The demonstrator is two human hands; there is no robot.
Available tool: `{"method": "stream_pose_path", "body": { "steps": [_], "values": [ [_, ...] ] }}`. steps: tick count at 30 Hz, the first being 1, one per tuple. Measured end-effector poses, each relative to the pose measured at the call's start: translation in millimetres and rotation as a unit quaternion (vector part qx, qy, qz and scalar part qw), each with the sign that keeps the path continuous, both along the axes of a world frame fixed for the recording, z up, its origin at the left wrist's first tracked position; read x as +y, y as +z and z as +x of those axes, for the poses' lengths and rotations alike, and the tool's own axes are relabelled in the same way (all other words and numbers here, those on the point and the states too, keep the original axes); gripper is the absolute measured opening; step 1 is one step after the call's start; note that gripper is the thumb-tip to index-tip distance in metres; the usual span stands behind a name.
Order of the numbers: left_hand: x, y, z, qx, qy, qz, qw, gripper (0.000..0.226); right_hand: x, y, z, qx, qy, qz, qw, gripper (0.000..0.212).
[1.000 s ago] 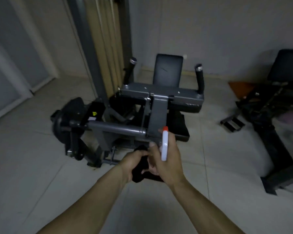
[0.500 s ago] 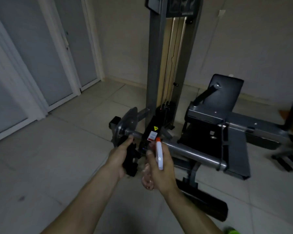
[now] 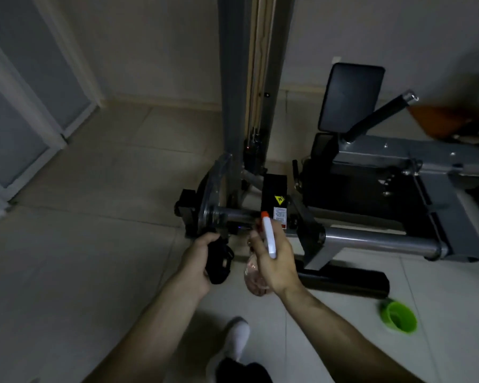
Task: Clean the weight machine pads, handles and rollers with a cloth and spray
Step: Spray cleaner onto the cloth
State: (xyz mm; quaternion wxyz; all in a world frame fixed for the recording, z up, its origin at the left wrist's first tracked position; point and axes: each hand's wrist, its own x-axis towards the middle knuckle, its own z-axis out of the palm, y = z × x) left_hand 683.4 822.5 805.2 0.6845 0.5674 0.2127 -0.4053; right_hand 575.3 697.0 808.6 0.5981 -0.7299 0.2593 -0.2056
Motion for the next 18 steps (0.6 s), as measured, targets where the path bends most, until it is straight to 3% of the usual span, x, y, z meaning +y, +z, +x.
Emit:
{"method": "stream_pose_path", "body": {
  "steps": [8, 14, 18],
  "values": [
    [-39, -1, 99, -0.030, -0.118, 0.051, 0.991, 0.018, -28, -1, 89, -0.014, -0.115, -0.023, 0.993, 0.017],
    [-42, -18, 158, -0.064, -0.224, 0.121, 0.965, 0.043, -8, -15, 116, 0.047, -0.167, -0.001, 0.985, 0.022],
    [-48, -38, 178, -0.079, -0.285, 0.144, 0.944, 0.038, 23, -58, 107, 0.110, -0.234, 0.005, 0.966, 0.016]
  ]
}}
